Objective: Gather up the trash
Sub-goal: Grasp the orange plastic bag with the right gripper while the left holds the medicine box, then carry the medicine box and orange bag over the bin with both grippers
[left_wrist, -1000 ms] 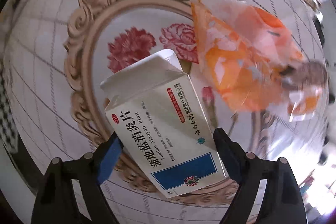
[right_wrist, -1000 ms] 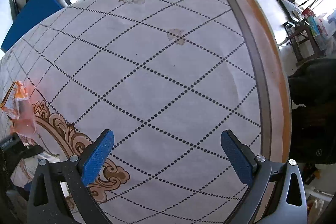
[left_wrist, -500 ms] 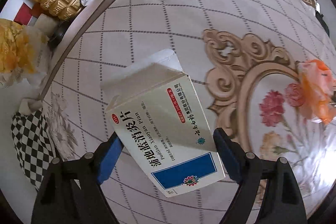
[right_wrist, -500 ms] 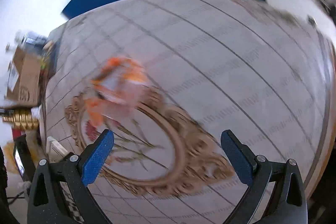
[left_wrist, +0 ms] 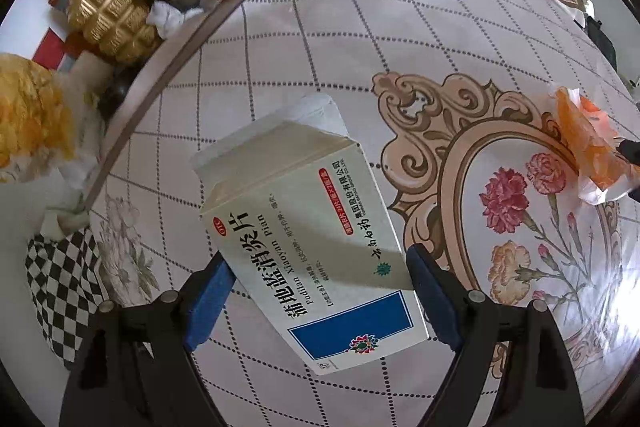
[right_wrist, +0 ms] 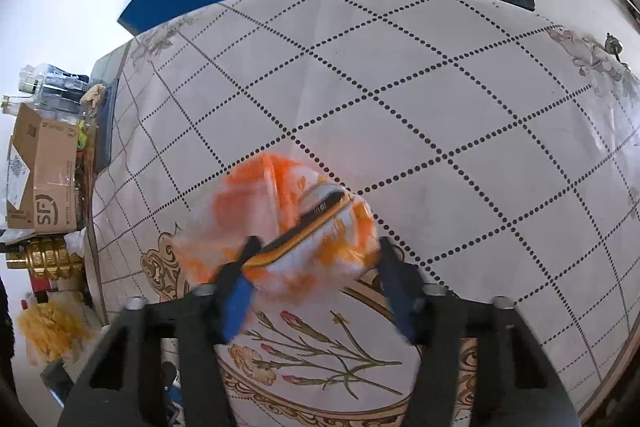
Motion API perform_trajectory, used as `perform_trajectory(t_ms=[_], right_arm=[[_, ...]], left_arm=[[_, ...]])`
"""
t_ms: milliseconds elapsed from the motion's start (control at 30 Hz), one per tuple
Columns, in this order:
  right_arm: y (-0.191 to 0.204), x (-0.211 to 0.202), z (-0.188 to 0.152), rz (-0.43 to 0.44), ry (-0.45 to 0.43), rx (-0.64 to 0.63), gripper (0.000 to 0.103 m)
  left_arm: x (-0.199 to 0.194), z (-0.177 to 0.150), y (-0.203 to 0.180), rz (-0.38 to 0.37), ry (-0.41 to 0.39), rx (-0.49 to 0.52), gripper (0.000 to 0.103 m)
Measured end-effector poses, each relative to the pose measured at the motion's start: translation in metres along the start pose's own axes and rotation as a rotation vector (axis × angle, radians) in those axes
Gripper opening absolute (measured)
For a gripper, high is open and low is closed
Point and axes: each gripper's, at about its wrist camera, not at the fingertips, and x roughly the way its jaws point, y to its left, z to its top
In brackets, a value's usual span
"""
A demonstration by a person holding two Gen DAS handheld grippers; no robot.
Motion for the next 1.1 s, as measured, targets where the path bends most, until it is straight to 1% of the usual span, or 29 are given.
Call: perform_trajectory(t_ms=[33,67,100,167,300,367,433,600,733,833,933,1000,1033,1100], right_arm=[[-0.001,-0.003,-0.002,-0.002,-0.008,-0.005,0.042],[-0.002,-0.007,-0.005,0.002,-0.018,-0.009,0.032],[-0.002,-0.010,-0.008,0.009,-0.025,-0.009,0.026],[-0.002,-0.021,-0.017,0.025,-0.046,-0.019,0.022],[-0.001,-0.044,-0.037,0.047,-0.090,-0.049,0.020],[-0.002,-0.058,-0.050,0.062,-0.109,-0.059,0.020],[-0.003,-0.072,-0.063,0.073,-0.127,-0.062,0.019],[-0.007,-0.109,-0.113,0.084,-0.172,-0.076,0.019],[-0.009,-0.133,-0.167,0.114,-0.183,-0.081,0.019],[-0.010,-0.150,-0.218,0.136,-0.193,-0.078,0.019],[-0.007,-0.164,-0.276,0.146,-0.214,-0.070,0.019],[-0.006,-0.171,-0.323,0.147,-0.223,-0.062,0.019],[-0.005,-0.173,-0.350,0.144,-0.220,-0.058,0.019],[-0.001,-0.172,-0.391,0.137,-0.203,-0.054,0.019]], left_arm=[[-0.004,-0.002,0.002,0.002,-0.008,0.004,0.084],[-0.009,-0.003,0.000,0.004,-0.010,0.008,0.084],[-0.017,0.003,-0.010,0.004,-0.015,0.009,0.084],[-0.025,0.005,-0.012,0.001,-0.029,0.012,0.084],[-0.042,0.010,-0.016,-0.002,-0.064,0.029,0.084],[-0.052,0.007,-0.014,-0.009,-0.088,0.045,0.084],[-0.066,0.001,-0.014,-0.020,-0.113,0.064,0.084],[-0.100,-0.020,-0.007,-0.060,-0.174,0.107,0.084],[-0.123,-0.050,0.015,-0.112,-0.218,0.134,0.084],[-0.136,-0.081,0.039,-0.148,-0.241,0.145,0.084],[-0.142,-0.116,0.064,-0.176,-0.259,0.169,0.084],[-0.144,-0.139,0.082,-0.189,-0.263,0.187,0.084],[-0.144,-0.154,0.094,-0.195,-0.259,0.195,0.084],[-0.141,-0.179,0.114,-0.205,-0.243,0.201,0.084]])
